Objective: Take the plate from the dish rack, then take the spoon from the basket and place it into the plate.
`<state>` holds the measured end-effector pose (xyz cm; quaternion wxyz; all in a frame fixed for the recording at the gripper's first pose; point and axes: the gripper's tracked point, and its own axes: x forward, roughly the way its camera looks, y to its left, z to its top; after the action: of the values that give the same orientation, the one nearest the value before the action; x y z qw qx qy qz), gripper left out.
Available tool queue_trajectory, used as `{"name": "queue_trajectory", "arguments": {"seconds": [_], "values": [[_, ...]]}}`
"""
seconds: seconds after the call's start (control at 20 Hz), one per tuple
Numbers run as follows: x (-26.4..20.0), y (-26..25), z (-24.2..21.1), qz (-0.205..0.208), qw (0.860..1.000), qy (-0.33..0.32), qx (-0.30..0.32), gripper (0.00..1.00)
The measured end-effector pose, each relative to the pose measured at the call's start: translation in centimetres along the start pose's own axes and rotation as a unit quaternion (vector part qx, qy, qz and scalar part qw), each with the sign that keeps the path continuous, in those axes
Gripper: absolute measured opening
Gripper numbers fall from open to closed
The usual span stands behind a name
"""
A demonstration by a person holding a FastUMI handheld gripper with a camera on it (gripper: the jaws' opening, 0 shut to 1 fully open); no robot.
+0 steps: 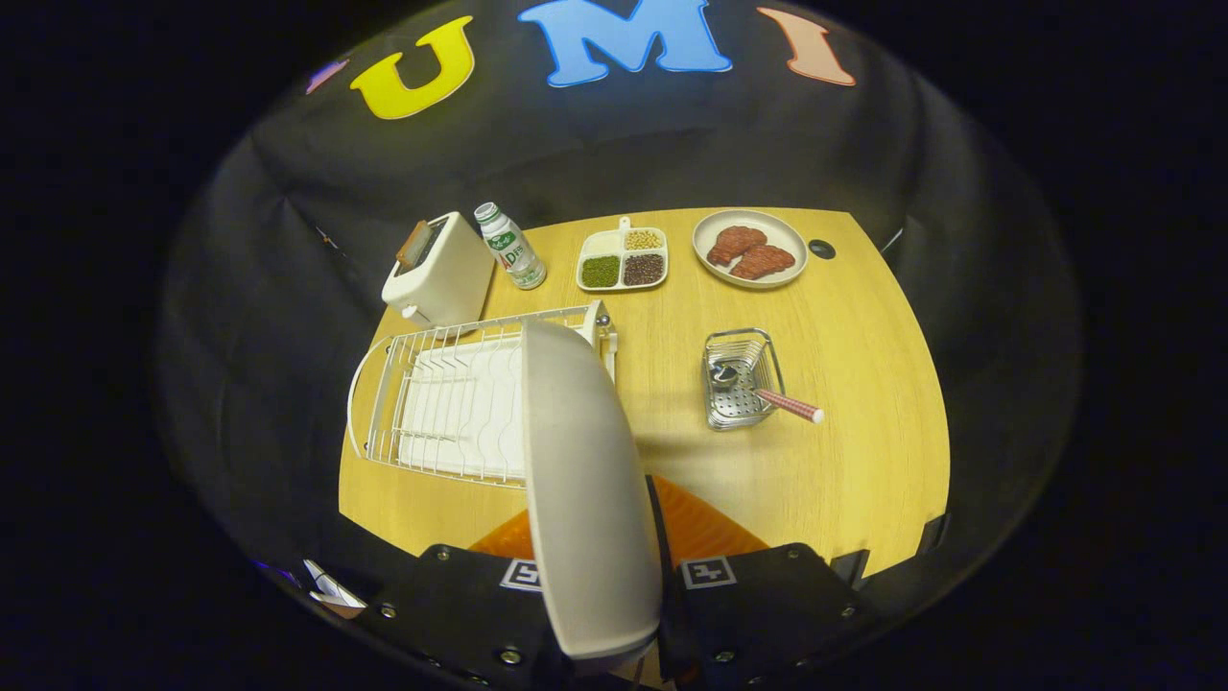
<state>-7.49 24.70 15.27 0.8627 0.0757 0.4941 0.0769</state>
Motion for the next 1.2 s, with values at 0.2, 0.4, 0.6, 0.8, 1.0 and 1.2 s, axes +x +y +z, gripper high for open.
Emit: {"name": "queue_trajectory", "arguments": {"seconds": [0.2,0.4,0.6,0.8,1.0,1.2], "values": [[-0.5,-3.0,-2.6,0.009,1.000,-0.002,0.028,0.33],[0.9,-5.1,-5.2,0.021,0.998,0.005,0.063,0.33],[3.2,-6.2,-8.1,0.025,0.995,0.029,0.094,0.33],[5.8,-6.8,-10.5,0.031,0.992,0.058,0.107,0.34],[8.3,-6.0,-12.1,0.069,0.986,0.079,0.132,0.34],[10.1,-5.5,-13.4,0.094,0.985,0.089,0.115,0.34]]}}
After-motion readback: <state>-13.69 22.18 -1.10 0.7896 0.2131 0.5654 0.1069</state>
